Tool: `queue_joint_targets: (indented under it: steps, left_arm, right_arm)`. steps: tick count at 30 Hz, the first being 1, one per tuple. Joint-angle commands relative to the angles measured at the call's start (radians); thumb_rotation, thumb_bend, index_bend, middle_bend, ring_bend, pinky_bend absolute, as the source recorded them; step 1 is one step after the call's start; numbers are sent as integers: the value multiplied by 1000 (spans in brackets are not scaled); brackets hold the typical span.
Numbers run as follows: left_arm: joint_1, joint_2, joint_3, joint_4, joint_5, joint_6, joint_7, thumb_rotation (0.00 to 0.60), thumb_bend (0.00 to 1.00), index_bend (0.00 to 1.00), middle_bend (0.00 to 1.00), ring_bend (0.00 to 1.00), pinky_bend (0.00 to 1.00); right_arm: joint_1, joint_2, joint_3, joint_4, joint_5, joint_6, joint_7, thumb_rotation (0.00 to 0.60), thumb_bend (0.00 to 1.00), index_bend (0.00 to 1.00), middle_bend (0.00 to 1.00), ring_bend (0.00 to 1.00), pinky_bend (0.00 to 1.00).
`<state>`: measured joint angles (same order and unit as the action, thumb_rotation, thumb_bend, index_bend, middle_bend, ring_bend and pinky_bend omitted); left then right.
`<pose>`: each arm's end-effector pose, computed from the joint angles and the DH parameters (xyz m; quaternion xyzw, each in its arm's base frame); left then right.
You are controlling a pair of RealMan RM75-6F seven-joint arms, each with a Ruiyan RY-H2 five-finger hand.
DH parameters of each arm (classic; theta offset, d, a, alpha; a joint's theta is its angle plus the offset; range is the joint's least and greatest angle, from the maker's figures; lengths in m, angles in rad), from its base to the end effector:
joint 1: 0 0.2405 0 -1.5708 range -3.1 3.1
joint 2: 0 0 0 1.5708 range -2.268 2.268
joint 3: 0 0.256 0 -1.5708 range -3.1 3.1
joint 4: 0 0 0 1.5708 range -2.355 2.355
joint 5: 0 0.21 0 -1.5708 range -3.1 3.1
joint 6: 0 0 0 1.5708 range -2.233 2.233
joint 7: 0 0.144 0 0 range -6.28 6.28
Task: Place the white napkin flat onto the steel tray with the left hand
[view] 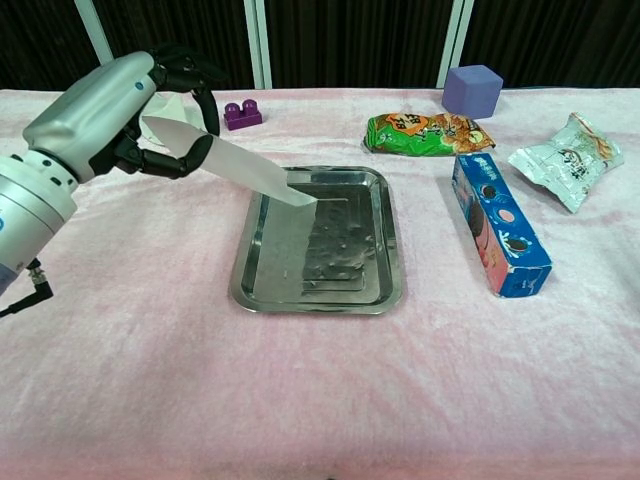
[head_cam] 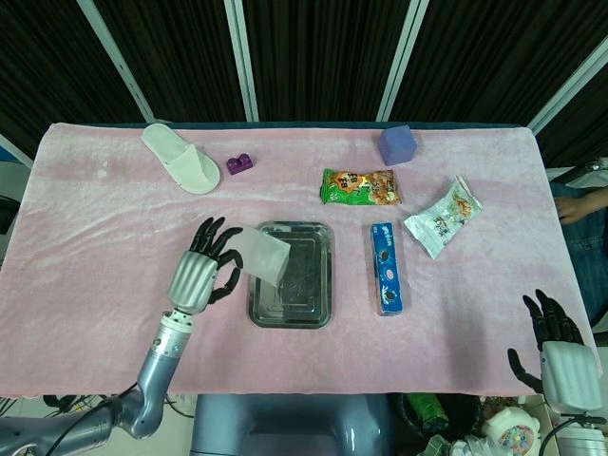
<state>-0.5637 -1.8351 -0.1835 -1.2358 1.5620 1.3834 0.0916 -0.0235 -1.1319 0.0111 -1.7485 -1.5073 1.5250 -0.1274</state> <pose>-0.1345 0.2978 -0.0340 -0.6364 -0.3157 -0.5744 0.4066 -0.2992 -0.1389 0.1439 0.5732 -0.4247 0.3637 0.5990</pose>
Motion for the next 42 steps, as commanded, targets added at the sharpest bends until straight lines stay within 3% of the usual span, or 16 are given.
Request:
queue_joint_targets:
  steps: [1,6,10,25,42]
  left_arm:
    - [-43,-25,58,137,98,8,-51,600,479,580,193,0,0]
    - [-46,-71,67,194,75,-17,-103,600,479,585,195,0,0]
    - [-51,-104,76,211,59,-49,-74,600,479,589,198,0,0]
    - [-38,-147,6,31,-175,-227,119,600,479,589,192,0,0]
    - [-43,-170,-16,-76,-297,-275,252,600,464,578,187,0,0]
  right_arm:
    - [0,1,0,-2,3,-2,-2,600,308,0,0,48,160]
    - [0,4,0,-7,10,-9,-4,600,308,0,0,49,161]
    - [0,7,-2,-12,13,-15,-7,600,308,0,0,49,161]
    - [2,13,-3,-17,17,-25,-5,600,308,0,0,49,161]
    - [2,16,-4,-21,21,-31,-8,600,308,0,0,49,160]
